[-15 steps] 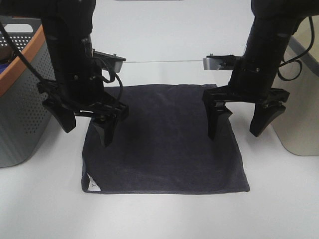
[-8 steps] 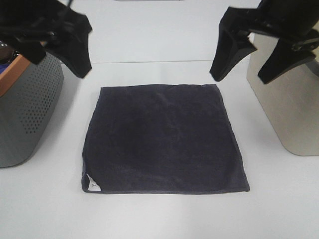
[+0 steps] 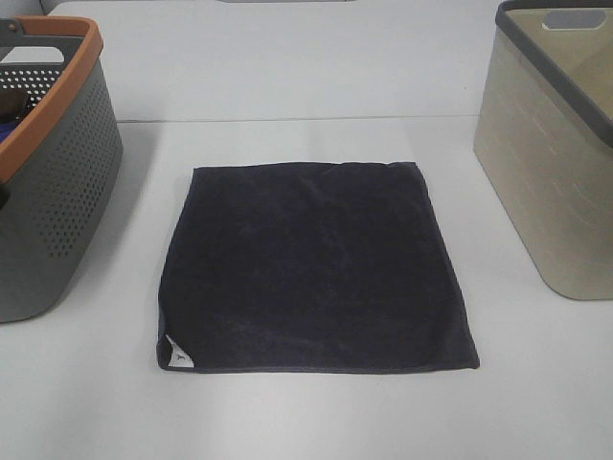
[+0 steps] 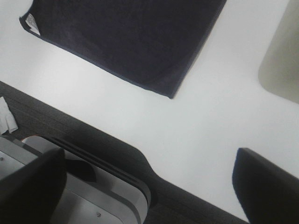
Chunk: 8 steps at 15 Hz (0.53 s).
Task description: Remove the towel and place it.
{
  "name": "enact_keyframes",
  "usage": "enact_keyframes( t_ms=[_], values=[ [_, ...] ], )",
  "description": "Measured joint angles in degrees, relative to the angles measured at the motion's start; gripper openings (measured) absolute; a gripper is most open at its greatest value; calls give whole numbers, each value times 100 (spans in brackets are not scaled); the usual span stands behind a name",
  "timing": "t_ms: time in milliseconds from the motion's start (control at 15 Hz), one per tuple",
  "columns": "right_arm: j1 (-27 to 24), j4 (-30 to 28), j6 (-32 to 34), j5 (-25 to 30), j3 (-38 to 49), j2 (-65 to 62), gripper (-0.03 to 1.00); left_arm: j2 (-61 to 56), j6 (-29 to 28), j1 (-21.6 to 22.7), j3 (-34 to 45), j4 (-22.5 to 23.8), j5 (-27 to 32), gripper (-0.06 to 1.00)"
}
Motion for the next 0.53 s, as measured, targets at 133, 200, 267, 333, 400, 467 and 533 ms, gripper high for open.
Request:
enact_keyframes(
  t_ms=[133,200,267,333,400,467,533],
  values=[
    [0,-166,-6,23,739,-922,90,-665,-218,0,917,-6,6,76],
    [0,-206,-6,29,1112,-1341,90,-980,-321,0,1398,-6,6,76],
    [0,-212,-6,34,1404,-1753,90,-1346,-424,0,1833,-6,6,76],
    [0,-212,-6,34,1667,-2154,90,-1742,-504,0,2275,-6,17,76],
    [0,-212,-6,29,1942,-2544,90,-2114,-539,0,2624,-6,23,76],
    [0,-218,-6,-74,2166,-2865,90,-2481,-533,0,2934,-6,29,76],
    [0,-218,-29,-493,2246,-3180,90,-3042,-384,0,3191,-17,52,76]
  ],
)
